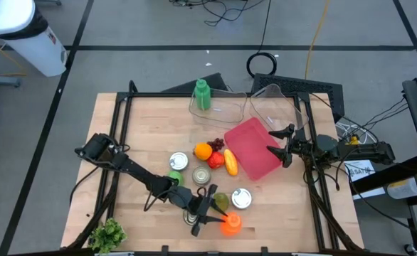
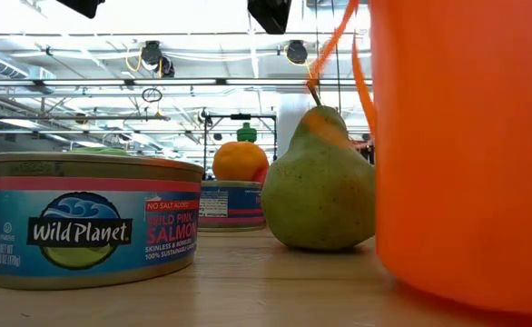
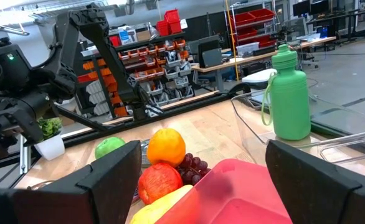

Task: Pick & Place Food Item
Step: Put the orange water bottle into the left transparent bin

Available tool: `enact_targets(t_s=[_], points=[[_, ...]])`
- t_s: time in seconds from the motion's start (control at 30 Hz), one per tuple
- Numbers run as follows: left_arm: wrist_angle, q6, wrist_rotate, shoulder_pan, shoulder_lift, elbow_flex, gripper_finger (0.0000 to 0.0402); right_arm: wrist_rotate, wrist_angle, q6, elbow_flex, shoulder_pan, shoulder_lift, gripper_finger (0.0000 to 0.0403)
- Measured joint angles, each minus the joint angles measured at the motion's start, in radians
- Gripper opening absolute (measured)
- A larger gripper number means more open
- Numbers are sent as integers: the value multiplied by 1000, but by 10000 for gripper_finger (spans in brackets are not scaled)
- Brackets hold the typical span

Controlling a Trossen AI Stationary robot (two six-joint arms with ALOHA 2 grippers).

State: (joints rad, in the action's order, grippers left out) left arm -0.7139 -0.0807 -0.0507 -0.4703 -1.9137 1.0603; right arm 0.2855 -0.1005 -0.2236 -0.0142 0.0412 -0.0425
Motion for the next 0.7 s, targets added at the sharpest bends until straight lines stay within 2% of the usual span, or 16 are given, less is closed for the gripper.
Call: enact_targets(t_s=[0.17, 0.3, 0.47, 0.7], points=[[4, 17, -20, 6, 0, 0, 98, 0, 0, 0, 0, 0, 0, 327], [11, 38, -112, 10, 0, 0, 123, 0, 0, 0, 0, 0, 0, 325], [14, 49, -218, 9, 1, 0, 177, 0, 0, 0, 0, 0, 0, 327], [16, 27, -220, 8, 2, 0, 255, 0, 0, 0, 0, 0, 0, 327]])
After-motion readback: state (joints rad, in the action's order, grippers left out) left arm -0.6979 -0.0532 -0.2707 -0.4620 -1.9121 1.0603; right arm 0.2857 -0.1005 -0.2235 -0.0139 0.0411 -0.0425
